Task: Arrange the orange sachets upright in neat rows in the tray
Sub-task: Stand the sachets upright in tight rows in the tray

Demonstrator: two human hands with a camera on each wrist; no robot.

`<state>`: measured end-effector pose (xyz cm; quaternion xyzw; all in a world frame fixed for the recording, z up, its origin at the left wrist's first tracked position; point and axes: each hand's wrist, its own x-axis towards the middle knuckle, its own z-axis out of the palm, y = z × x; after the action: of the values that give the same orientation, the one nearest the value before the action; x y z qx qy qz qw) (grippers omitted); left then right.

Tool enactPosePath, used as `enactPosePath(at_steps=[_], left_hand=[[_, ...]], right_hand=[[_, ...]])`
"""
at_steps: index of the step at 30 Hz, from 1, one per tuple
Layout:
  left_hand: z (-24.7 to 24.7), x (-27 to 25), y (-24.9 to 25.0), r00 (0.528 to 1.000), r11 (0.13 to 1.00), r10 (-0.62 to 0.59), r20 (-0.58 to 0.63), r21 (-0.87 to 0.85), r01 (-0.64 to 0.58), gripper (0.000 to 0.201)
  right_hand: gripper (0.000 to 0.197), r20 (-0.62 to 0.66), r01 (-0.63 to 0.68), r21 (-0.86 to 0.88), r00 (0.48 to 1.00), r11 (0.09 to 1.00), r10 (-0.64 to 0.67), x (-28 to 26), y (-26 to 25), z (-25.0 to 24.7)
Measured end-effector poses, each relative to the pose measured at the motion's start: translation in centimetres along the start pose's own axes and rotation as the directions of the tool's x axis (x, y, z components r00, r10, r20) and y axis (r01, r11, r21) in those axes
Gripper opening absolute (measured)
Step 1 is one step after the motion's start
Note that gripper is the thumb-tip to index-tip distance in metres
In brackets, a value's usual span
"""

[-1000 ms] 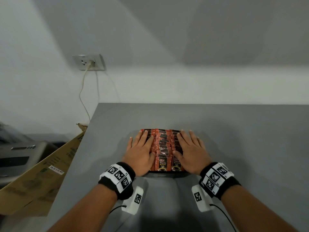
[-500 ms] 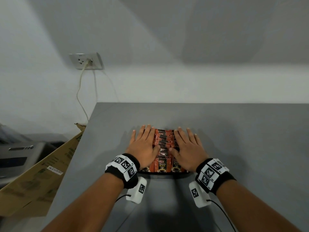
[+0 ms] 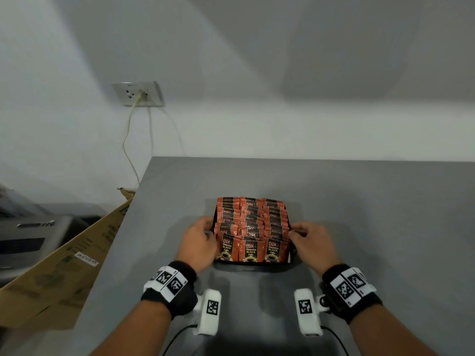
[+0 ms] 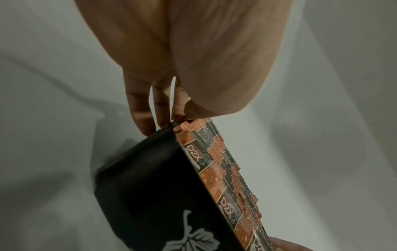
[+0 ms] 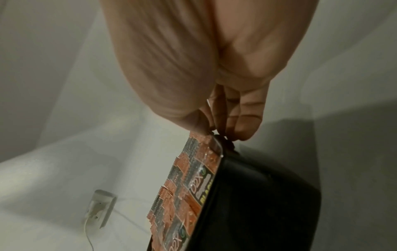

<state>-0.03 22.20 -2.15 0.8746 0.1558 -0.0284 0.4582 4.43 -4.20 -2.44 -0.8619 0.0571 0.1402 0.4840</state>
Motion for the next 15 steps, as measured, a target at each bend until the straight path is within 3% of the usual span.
enactPosePath(at_steps=[15], left_hand=[[0.4, 1.3, 1.2, 1.000, 1.000, 0.018, 0.011, -0.018, -0.018, 0.031]], right_hand=[[0.019, -0.091, 0.033, -0.034, 0.995, 0.999, -0.036, 0.7, -0.2, -0.8]])
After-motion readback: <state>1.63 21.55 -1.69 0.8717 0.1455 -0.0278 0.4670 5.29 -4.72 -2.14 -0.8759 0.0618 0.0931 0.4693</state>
